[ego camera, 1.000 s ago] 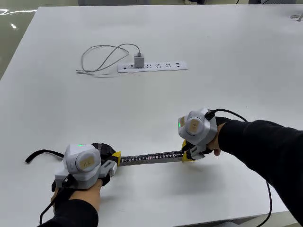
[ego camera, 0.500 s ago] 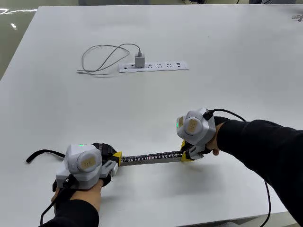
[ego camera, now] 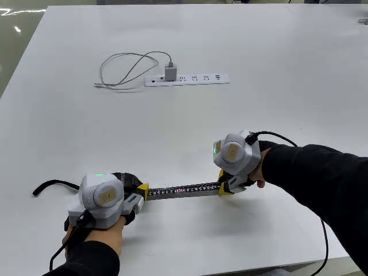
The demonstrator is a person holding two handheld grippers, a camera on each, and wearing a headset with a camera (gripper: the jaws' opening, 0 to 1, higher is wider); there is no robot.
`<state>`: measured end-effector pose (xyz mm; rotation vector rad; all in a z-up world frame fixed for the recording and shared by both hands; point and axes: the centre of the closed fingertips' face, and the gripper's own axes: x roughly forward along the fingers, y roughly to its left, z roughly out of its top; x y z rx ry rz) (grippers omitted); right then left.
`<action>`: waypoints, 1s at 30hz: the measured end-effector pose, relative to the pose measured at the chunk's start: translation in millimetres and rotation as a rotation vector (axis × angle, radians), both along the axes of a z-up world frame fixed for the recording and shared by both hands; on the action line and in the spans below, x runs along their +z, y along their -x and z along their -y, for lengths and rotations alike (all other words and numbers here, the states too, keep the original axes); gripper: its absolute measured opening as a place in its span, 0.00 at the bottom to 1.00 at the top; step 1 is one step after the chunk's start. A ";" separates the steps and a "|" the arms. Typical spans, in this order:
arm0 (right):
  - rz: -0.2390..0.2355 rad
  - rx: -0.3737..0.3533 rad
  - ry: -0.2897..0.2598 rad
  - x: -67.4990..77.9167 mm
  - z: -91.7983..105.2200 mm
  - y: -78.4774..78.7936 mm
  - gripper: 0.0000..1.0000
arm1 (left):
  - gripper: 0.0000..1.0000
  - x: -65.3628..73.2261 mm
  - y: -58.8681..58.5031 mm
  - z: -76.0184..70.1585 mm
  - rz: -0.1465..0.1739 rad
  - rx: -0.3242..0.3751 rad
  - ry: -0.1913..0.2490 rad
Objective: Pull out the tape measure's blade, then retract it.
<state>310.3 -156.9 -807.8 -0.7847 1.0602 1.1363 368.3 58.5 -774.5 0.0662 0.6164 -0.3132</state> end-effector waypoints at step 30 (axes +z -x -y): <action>0.014 0.046 -0.011 -0.5 -11.1 -2.0 0.10 | 0.62 -0.8 -0.9 0.9 -0.011 -0.011 -0.004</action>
